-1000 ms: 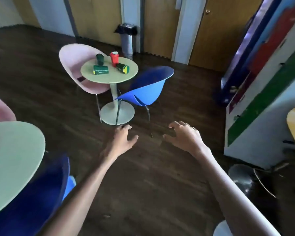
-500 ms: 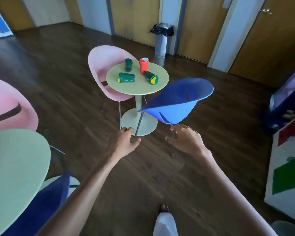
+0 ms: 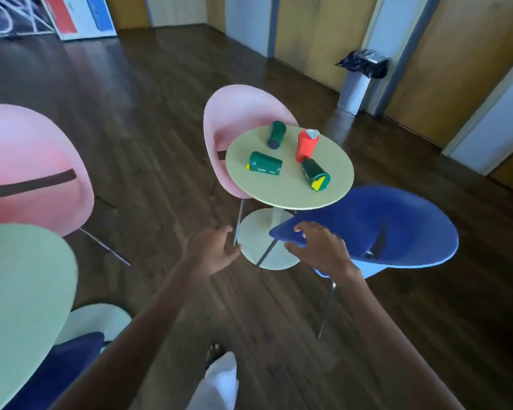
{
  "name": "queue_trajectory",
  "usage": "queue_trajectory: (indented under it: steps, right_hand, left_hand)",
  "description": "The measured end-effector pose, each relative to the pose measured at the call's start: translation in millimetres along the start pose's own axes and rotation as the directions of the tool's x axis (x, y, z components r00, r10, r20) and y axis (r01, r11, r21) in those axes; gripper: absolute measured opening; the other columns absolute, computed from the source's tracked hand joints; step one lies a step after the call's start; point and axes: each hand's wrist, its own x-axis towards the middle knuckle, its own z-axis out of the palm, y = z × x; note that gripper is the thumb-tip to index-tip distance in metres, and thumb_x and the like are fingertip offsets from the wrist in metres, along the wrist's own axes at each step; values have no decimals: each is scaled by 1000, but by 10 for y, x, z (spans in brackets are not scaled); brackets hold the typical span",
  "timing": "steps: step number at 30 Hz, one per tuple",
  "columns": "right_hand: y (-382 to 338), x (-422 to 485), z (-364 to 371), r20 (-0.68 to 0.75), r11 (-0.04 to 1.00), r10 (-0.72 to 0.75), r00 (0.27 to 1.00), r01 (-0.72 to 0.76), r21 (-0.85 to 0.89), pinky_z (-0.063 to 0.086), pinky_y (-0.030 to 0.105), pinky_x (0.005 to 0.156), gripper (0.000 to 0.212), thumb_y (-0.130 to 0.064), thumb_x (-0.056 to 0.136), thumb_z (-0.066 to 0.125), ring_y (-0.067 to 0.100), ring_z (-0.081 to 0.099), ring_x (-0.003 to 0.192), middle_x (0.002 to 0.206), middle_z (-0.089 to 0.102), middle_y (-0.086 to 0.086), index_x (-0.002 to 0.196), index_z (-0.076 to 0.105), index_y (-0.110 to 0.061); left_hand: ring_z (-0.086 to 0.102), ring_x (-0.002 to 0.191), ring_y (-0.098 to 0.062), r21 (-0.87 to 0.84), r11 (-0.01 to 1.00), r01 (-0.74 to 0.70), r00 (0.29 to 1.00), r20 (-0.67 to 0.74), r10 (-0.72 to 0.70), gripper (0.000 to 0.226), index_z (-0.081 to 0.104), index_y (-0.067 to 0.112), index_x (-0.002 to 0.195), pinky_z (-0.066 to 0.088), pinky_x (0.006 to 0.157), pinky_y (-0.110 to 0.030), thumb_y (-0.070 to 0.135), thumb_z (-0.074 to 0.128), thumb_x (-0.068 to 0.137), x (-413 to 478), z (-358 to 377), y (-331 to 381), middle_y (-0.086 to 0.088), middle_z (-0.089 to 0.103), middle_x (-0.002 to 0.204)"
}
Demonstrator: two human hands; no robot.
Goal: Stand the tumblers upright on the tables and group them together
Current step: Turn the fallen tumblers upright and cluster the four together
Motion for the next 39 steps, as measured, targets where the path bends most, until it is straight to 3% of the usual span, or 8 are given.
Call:
queue_trajectory:
  steps: [11, 21, 25, 29, 35, 39]
  right_hand:
    - [-210, 2036, 258, 82, 997, 80, 993, -80, -12, 40, 36, 93, 50, -49, 86, 56, 21, 51, 118, 123, 58, -1, 127, 51, -22]
    - [135, 3244, 302, 84, 984, 176, 981, -177, 8, 43, 35, 93, 51, -52, 84, 58, 20, 54, 114, 118, 60, 0, 126, 52, -24]
    - [364, 3752, 378, 125, 987, 158, 979, -162, 21, 44, 36, 94, 52, -52, 84, 58, 21, 54, 114, 118, 60, 1, 126, 51, -24]
    - [587, 4259, 437, 175, 989, 108, 979, -124, 82, 42, 35, 93, 50, -51, 85, 57, 19, 53, 115, 119, 59, -1, 127, 51, -25]
    - [834, 4936, 679, 251, 970, 25, 968, -85, 229, 41, 38, 97, 46, -43, 84, 61, 20, 51, 115, 117, 56, 2, 124, 54, -21]
    - [933, 5309, 791, 330, 954, 41, 943, -135, 269, 38, 36, 100, 50, -39, 86, 61, 19, 45, 122, 130, 49, 5, 130, 49, -18]
  left_hand:
    - [59, 109, -23, 22, 995, -98, 987, 127, 95, 52, 52, 18, 126, 44, 90, -36, 53, 48, 88, 2072, 393, -694, -2, 63, 117]
    - [63, 97, -18, 18, 985, -172, 966, 197, 165, 46, 55, 21, 117, 47, 78, -33, 54, 47, 87, 3368, 785, -745, 3, 65, 103]
    - [60, 106, -17, -109, 994, -29, 970, 235, 54, 54, 51, 18, 128, 47, 80, -30, 54, 48, 88, 3689, 1065, -629, 1, 62, 120]
    - [54, 118, -21, -265, 945, 194, 934, 345, -95, 63, 42, 14, 136, 47, 89, -35, 55, 49, 88, 3935, 1406, -516, -5, 55, 132]
    - [49, 126, -26, -474, 690, 546, 830, 416, -371, 80, 29, 6, 144, 45, 100, -38, 54, 57, 85, 4179, 1794, -463, -17, 47, 140]
    - [53, 117, -22, -586, 508, 631, 775, 446, -449, 82, 19, 10, 147, 44, 89, -28, 47, 60, 86, 4330, 1913, -354, -15, 51, 134]
